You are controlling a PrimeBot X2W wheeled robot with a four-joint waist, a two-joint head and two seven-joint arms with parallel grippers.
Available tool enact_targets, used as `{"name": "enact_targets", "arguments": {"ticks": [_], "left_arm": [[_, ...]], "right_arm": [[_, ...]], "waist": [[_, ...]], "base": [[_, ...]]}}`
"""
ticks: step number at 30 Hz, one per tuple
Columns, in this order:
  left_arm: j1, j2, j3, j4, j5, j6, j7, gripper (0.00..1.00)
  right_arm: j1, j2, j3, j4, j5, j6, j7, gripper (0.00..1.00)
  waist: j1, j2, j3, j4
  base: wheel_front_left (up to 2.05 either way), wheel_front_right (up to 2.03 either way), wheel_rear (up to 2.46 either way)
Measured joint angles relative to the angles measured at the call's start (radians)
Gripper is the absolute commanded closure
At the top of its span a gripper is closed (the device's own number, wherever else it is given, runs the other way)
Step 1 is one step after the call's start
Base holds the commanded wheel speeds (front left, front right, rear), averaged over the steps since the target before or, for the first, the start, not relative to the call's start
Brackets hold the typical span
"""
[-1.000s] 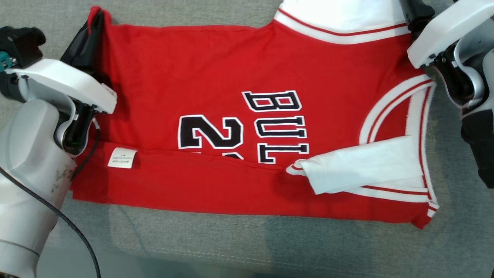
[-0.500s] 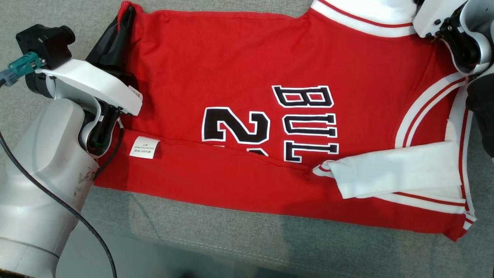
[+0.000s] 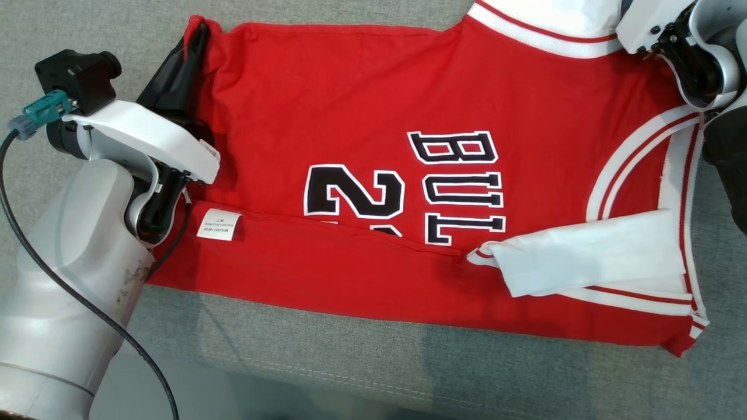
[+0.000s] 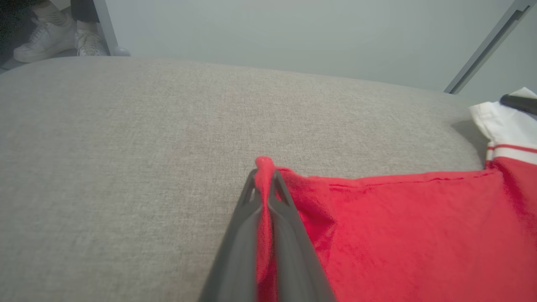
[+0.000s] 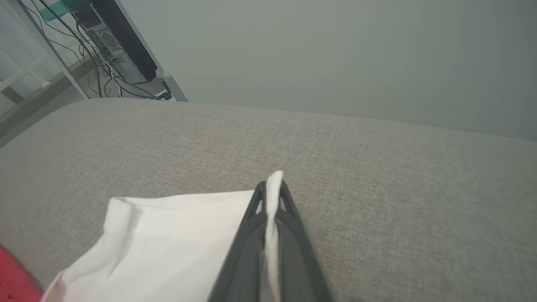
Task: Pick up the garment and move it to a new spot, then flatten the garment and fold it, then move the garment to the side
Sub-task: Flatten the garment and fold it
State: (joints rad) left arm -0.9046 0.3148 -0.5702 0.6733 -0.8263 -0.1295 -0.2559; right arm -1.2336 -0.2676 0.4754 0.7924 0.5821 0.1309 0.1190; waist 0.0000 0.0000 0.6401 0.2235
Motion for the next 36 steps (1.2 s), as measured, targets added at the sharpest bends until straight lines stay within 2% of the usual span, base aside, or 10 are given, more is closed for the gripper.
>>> {"name": "enact_targets", "arguments": {"ticks": [9, 17, 23, 30, 36], "left_arm": [[0.036, 0.031, 0.022, -0.012, 0.000, 0.000, 0.000, 1.00], [0.111, 0.090, -0.017, -0.025, -0.045, 0.000, 0.000, 1.00], [0.160, 0.153, -0.060, -0.035, -0.091, 0.000, 0.000, 1.00], [0.173, 0.201, -0.106, -0.060, -0.138, 0.000, 0.000, 1.00], [0.227, 0.254, -0.188, -0.097, -0.175, 0.000, 0.000, 1.00]], "right_arm": [[0.035, -0.048, 0.061, -0.131, 0.157, 0.000, -0.058, 1.00], [0.137, -0.178, 0.168, -0.343, 0.370, 0.000, 0.013, 1.00], [0.217, -0.277, 0.220, -0.478, 0.482, 0.000, 0.069, 1.00], [0.312, -0.355, 0.253, -0.580, 0.577, 0.000, 0.135, 1.00], [0.374, -0.400, 0.270, -0.624, 0.614, 0.000, 0.166, 1.00]], "waist": [[0.0001, 0.0000, -0.041, -0.029], [0.0000, 0.0000, -0.094, -0.058], [0.0000, 0.0000, -0.128, -0.087], [0.0000, 0.0000, -0.154, -0.106], [0.0000, 0.0000, -0.186, -0.114]], "base": [[0.00, 0.00, 0.00], [0.00, 0.00, 0.00], [0.00, 0.00, 0.00], [0.00, 0.00, 0.00], [0.00, 0.00, 0.00]]}}
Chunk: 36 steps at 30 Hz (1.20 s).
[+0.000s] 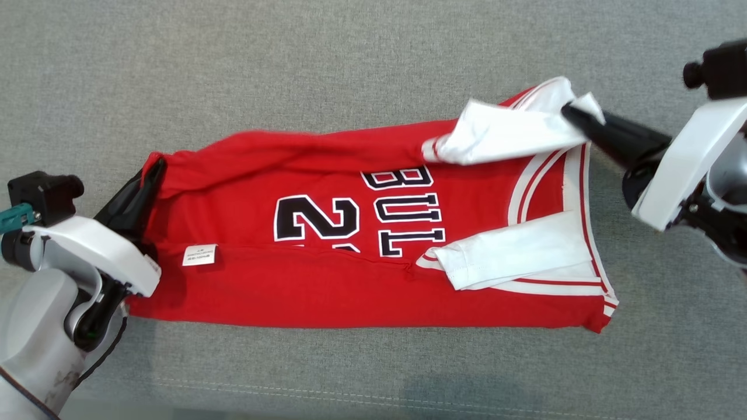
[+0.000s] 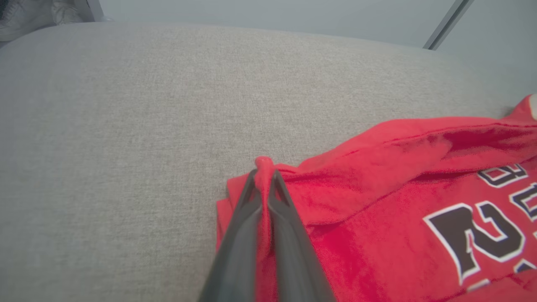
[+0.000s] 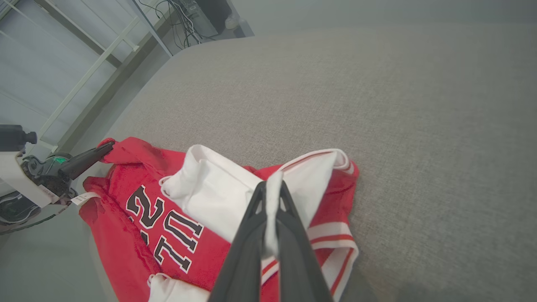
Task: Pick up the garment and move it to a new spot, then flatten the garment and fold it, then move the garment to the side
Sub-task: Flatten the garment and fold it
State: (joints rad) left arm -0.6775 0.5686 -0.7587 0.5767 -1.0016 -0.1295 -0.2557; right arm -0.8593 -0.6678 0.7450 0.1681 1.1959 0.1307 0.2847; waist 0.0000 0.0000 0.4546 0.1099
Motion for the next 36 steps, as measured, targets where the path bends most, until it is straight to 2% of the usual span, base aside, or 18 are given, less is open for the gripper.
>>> {"name": "enact_targets", "arguments": {"ticks": [7, 15, 25, 30, 31, 32, 33, 36], "left_arm": [[0.023, 0.048, -0.048, -0.009, -0.039, 0.000, 0.000, 1.00], [0.059, 0.075, -0.104, -0.007, -0.060, 0.000, 0.000, 1.00], [0.101, 0.101, -0.162, -0.012, -0.103, 0.000, 0.000, 1.00], [0.107, 0.111, -0.185, -0.013, -0.120, 0.000, 0.000, 1.00], [0.111, 0.111, -0.190, -0.013, -0.123, 0.000, 0.000, 0.83], [0.118, 0.111, -0.196, -0.012, -0.128, 0.000, 0.000, 0.52], [0.121, 0.110, -0.202, -0.009, -0.129, 0.000, 0.000, 0.00], [0.122, 0.112, -0.211, 0.018, -0.134, 0.000, 0.000, 0.00]], "right_arm": [[0.105, -0.030, 0.009, -0.071, 0.044, 0.000, 0.016, 1.00], [0.201, -0.048, 0.007, -0.121, 0.062, 0.000, 0.016, 1.00], [0.289, -0.047, 0.011, -0.135, 0.061, 0.000, 0.016, 1.00], [0.317, -0.025, 0.018, -0.126, 0.059, 0.000, 0.023, 1.00], [0.317, -0.022, 0.018, -0.121, 0.051, 0.000, 0.022, 0.64], [0.318, -0.019, 0.016, -0.118, 0.049, 0.000, 0.019, 0.00], [0.320, -0.013, 0.011, -0.115, 0.050, 0.000, 0.008, 0.00], [0.330, 0.007, -0.004, -0.111, 0.056, 0.000, -0.018, 0.00]], "waist": [[0.0000, 0.0000, -0.038, -0.004], [0.0000, 0.0000, -0.067, -0.017], [0.0000, 0.0000, -0.120, -0.029], [0.0000, 0.0000, -0.143, -0.031], [0.0000, 0.0000, -0.147, -0.031], [0.0000, 0.0000, -0.150, -0.031], [0.0000, 0.0000, -0.155, -0.030], [0.0000, 0.0000, -0.172, -0.029]], "base": [[0.00, 0.00, 0.00], [0.00, 0.00, 0.00], [0.00, 0.00, 0.00], [0.00, 0.00, 0.00], [0.00, 0.00, 0.00], [0.00, 0.00, 0.00], [0.00, 0.00, 0.00], [0.00, 0.00, 0.00]]}}
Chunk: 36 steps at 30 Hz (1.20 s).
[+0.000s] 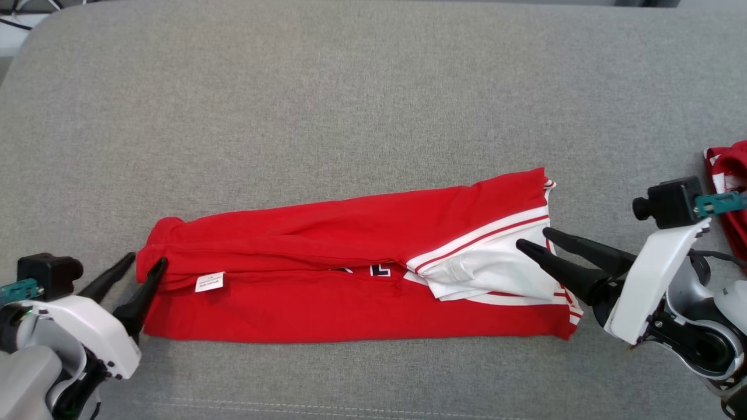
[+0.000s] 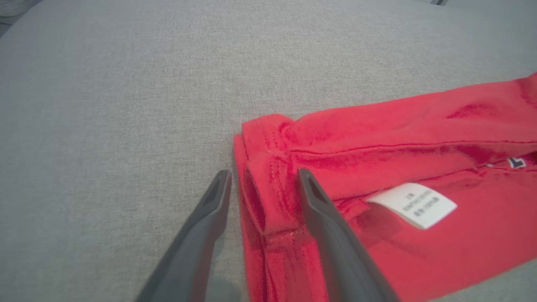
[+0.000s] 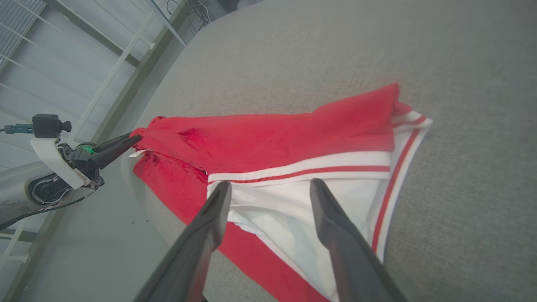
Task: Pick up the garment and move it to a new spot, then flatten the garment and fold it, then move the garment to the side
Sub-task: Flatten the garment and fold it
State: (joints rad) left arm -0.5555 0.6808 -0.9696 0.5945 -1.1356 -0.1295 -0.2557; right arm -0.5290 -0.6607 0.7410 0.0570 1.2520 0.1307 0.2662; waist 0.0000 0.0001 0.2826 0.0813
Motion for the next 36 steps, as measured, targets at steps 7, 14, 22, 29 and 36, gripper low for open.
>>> {"name": "enact_targets", "arguments": {"ticks": [7, 14, 22, 29, 36], "left_arm": [[0.019, 0.002, 0.068, 0.050, 0.035, 0.008, 0.000, 0.00], [0.087, -0.071, 0.230, 0.008, 0.110, 0.047, 0.000, 0.00], [0.211, -0.168, 0.420, -0.076, 0.217, 0.083, 0.000, 0.00], [0.304, -0.259, 0.555, -0.126, 0.320, 0.076, 0.000, 0.00], [0.326, -0.327, 0.611, -0.124, 0.401, 0.041, 0.000, 0.00]], "right_arm": [[0.033, -0.011, -0.059, 0.023, -0.006, 0.000, -0.086, 0.00], [0.068, 0.016, -0.093, 0.112, -0.089, 0.000, -0.190, 0.00], [0.119, 0.112, -0.121, 0.263, -0.155, 0.000, -0.277, 0.00], [0.136, 0.187, -0.141, 0.390, -0.213, 0.000, -0.364, 0.00], [0.143, 0.235, -0.146, 0.494, -0.219, 0.000, -0.374, 0.00]], "waist": [[0.0000, -0.0001, -0.043, 0.005], [0.0000, 0.0000, -0.091, 0.014], [0.0000, -0.0001, -0.114, 0.022], [0.0000, 0.0000, -0.106, 0.049], [0.0000, -0.0001, -0.096, 0.084]], "base": [[0.00, 0.00, 0.00], [0.00, 0.00, 0.00], [0.00, 0.00, 0.00], [0.00, 0.00, 0.00], [0.00, 0.00, 0.00]]}}
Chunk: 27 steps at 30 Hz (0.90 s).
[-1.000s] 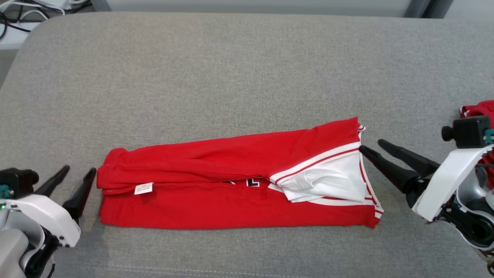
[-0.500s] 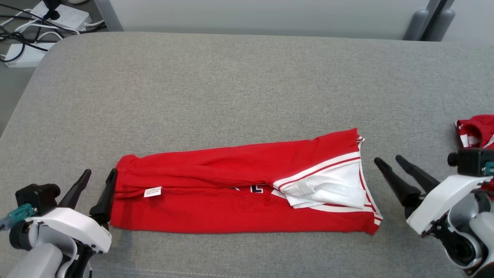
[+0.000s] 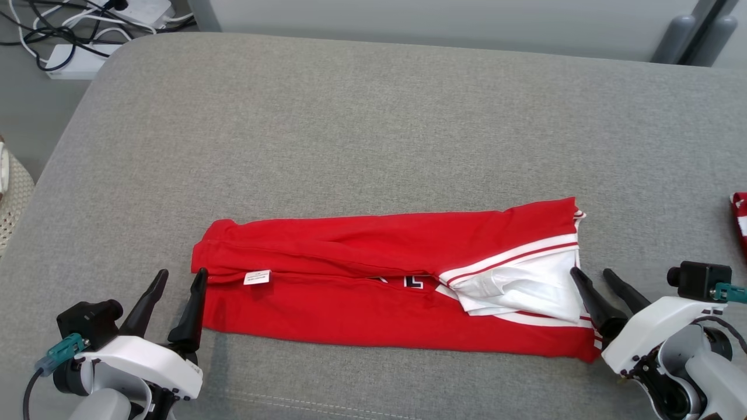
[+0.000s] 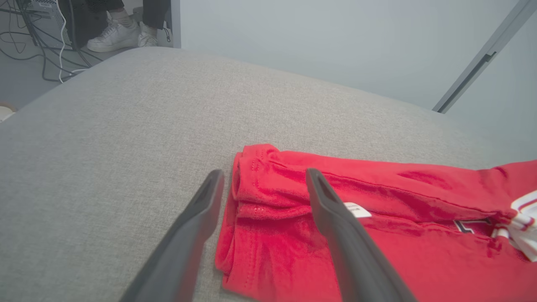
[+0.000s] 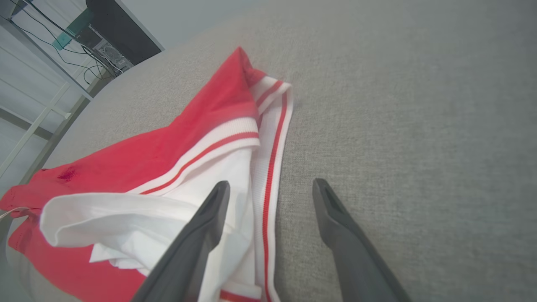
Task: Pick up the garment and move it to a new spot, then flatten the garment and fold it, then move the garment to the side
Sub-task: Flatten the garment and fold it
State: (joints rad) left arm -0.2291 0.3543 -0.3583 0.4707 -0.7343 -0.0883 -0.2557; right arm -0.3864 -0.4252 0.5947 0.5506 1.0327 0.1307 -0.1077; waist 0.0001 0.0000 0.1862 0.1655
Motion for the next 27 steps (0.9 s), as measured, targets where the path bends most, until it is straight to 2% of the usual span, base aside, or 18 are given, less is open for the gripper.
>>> {"name": "enact_targets", "arguments": {"ticks": [5, 11, 12, 14, 15, 18, 23, 27], "left_arm": [[0.000, -0.043, 0.053, 0.000, 0.057, -0.020, 0.000, 0.00], [0.000, -0.064, 0.082, 0.001, 0.099, -0.031, 0.000, 0.00], [0.000, -0.068, 0.088, 0.001, 0.107, -0.031, 0.000, 0.00], [0.000, -0.079, 0.095, 0.001, 0.124, -0.035, 0.000, 0.00], [0.000, -0.092, 0.108, -0.002, 0.139, -0.035, 0.000, 0.00], [0.000, -0.097, 0.128, -0.005, 0.154, -0.035, 0.000, 0.00], [0.000, -0.110, 0.134, -0.010, 0.168, -0.038, 0.000, 0.00], [0.001, -0.109, 0.131, -0.017, 0.170, -0.038, 0.000, 0.00]], "right_arm": [[-0.009, 0.021, 0.014, 0.048, -0.001, 0.000, 0.004, 0.00], [-0.041, 0.037, 0.040, 0.054, 0.010, 0.000, 0.030, 0.00], [-0.045, 0.040, 0.047, 0.054, 0.014, 0.000, 0.038, 0.05], [-0.057, 0.040, 0.063, 0.055, 0.022, 0.000, 0.049, 0.52], [-0.063, 0.041, 0.073, 0.057, 0.037, 0.000, 0.068, 1.00], [-0.073, 0.039, 0.087, 0.070, 0.041, 0.000, 0.071, 1.00], [-0.078, 0.033, 0.065, 0.096, 0.039, 0.002, 0.012, 1.00], [-0.081, -0.002, 0.043, 0.117, 0.039, 0.002, 0.000, 1.00]], "waist": [[-0.0001, 0.0000, 0.013, 0.029], [0.0000, 0.0000, 0.021, 0.042], [-0.0001, 0.0000, 0.022, 0.043], [-0.0001, 0.0000, 0.024, 0.044], [0.0000, 0.0000, 0.026, 0.045], [-0.0001, 0.0001, 0.029, 0.044], [-0.0001, 0.0000, 0.028, 0.032], [-0.0001, 0.0000, 0.022, 0.016]], "base": [[0.00, 0.00, 0.00], [0.00, 0.00, 0.00], [0.00, 0.00, 0.00], [0.00, 0.00, 0.00], [0.00, 0.00, 0.00], [0.00, 0.00, 0.00], [0.00, 0.00, 0.00], [0.00, 0.00, 0.00]]}}
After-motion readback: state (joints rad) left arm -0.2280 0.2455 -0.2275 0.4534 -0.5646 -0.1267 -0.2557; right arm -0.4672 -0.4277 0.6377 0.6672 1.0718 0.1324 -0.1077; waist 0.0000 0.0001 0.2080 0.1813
